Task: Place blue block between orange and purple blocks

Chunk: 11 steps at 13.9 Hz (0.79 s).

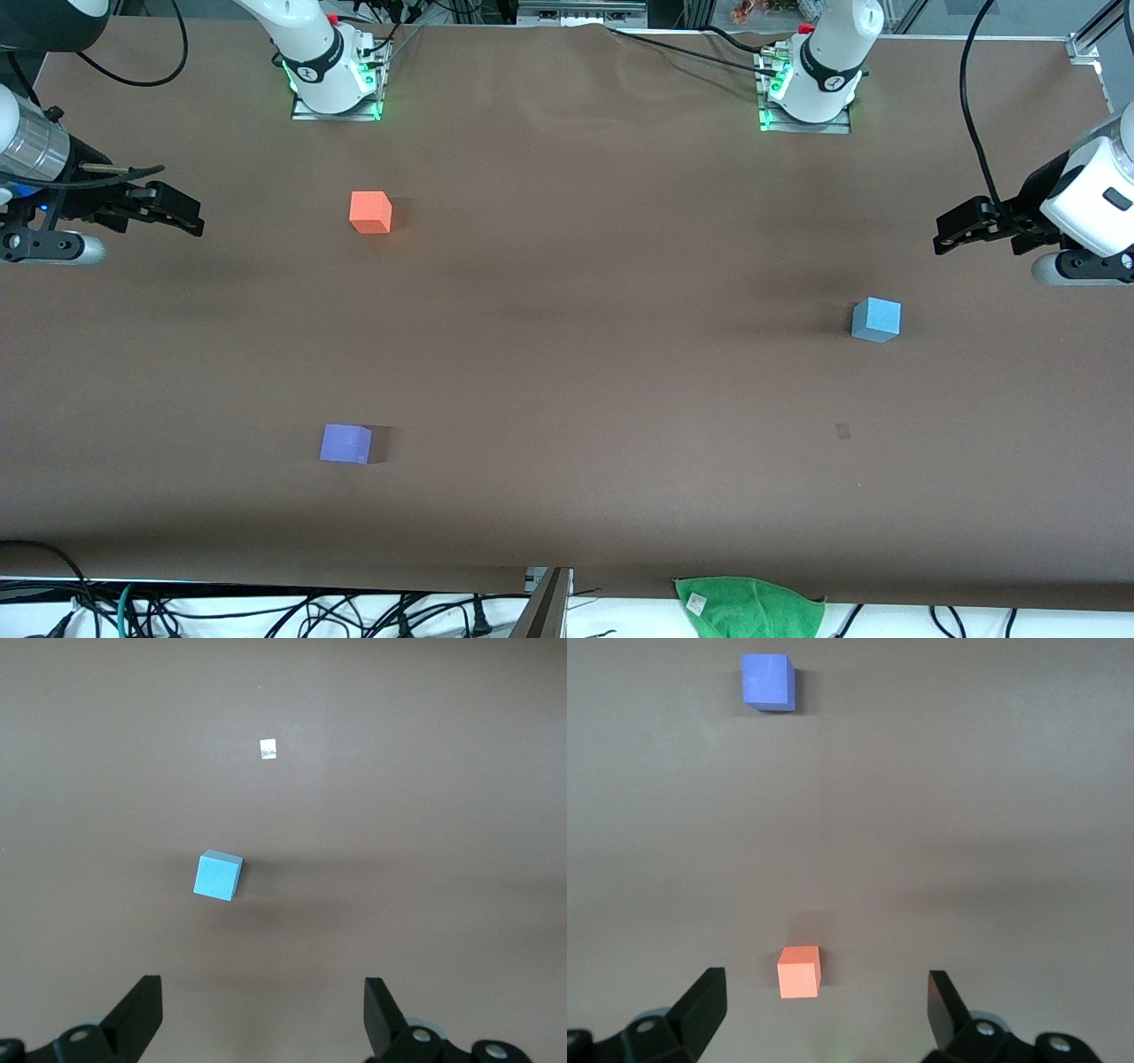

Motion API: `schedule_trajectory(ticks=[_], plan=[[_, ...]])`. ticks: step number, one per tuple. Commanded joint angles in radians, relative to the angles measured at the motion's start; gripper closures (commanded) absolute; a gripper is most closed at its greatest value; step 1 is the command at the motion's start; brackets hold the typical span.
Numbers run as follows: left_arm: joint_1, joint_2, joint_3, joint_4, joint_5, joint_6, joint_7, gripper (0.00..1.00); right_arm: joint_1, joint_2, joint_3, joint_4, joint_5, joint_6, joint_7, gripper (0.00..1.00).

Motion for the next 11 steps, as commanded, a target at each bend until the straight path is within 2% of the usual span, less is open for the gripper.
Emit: schedule_trajectory(ticks=[1, 11], plan=[[-0.003, 0.013, -0.001, 0.032, 0.016, -0.022, 0.019, 0.00, -0.006, 0.002, 0.001, 0.013, 0.015, -0.006, 0.003, 0.00], [0.002, 0.013, -0.001, 0.026, 0.013, -0.028, 0.019, 0.00, -0.006, 0.002, 0.001, 0.013, 0.015, -0.007, 0.003, 0.00]])
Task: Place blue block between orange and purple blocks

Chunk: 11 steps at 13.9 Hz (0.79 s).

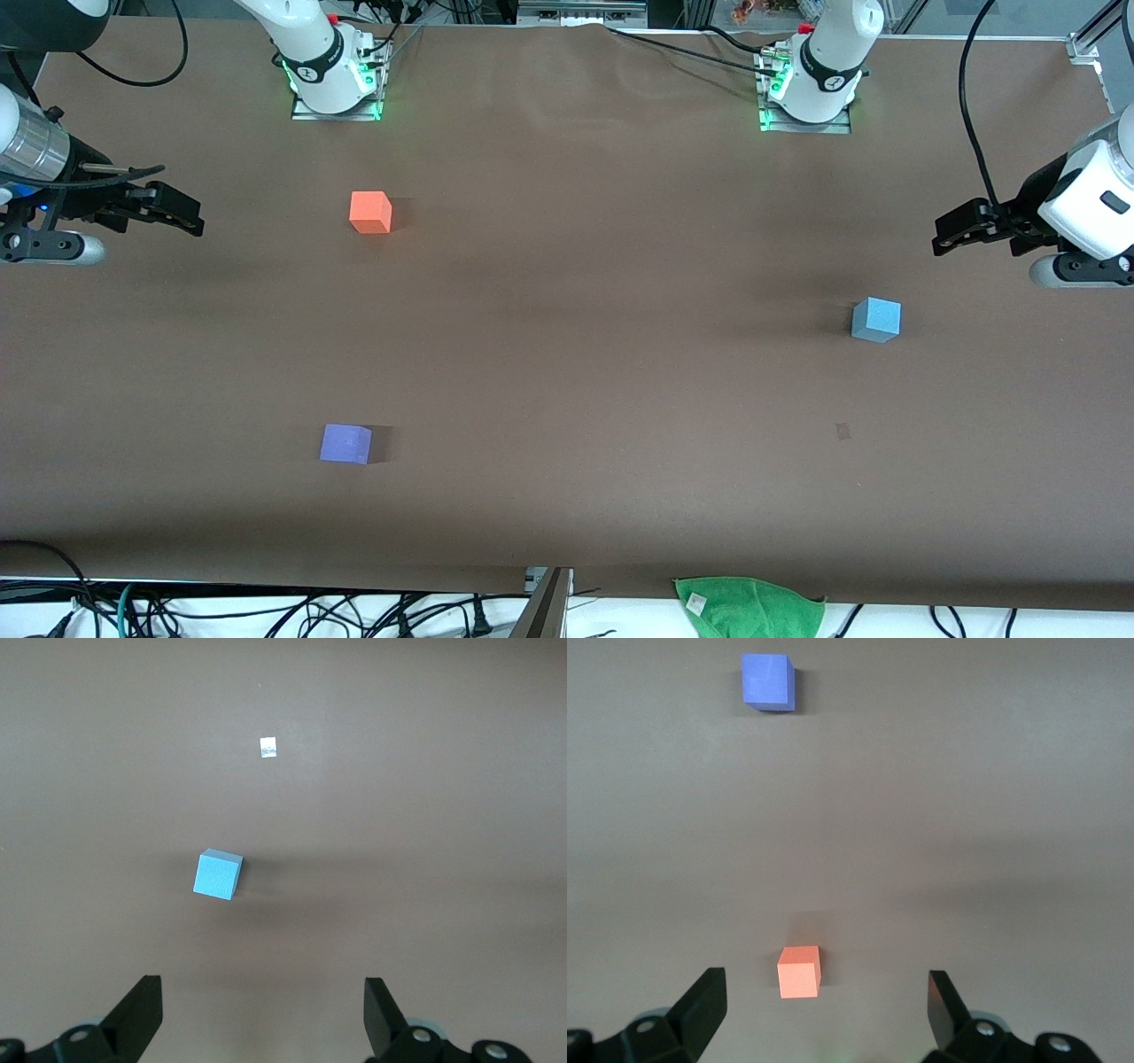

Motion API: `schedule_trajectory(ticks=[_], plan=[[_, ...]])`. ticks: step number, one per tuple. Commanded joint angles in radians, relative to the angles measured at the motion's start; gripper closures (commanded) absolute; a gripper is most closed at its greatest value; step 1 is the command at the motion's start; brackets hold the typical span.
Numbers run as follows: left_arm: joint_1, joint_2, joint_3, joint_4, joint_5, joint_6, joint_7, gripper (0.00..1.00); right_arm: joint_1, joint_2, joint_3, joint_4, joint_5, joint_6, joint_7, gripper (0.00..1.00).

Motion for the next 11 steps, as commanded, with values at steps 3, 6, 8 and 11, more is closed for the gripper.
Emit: schedule_trajectory(ticks=[3, 6, 8, 11], plan=[[0.002, 0.012, -0.001, 0.024, 0.015, -0.051, 0.019, 0.00, -0.006, 0.001, 0.001, 0.013, 0.015, -0.007, 0.003, 0.00], [0.009, 0.012, -0.001, 0.018, 0.013, -0.072, 0.021, 0.00, -0.006, 0.002, 0.001, 0.013, 0.015, -0.007, 0.003, 0.00], [0.011, 0.013, 0.001, 0.015, 0.016, -0.111, 0.024, 0.00, -0.006, 0.002, 0.001, 0.013, 0.015, -0.010, 0.004, 0.00], [0.040, 0.052, 0.005, 0.012, 0.018, -0.140, 0.063, 0.00, -0.006, 0.001, 0.001, 0.013, 0.015, -0.009, 0.003, 0.00]])
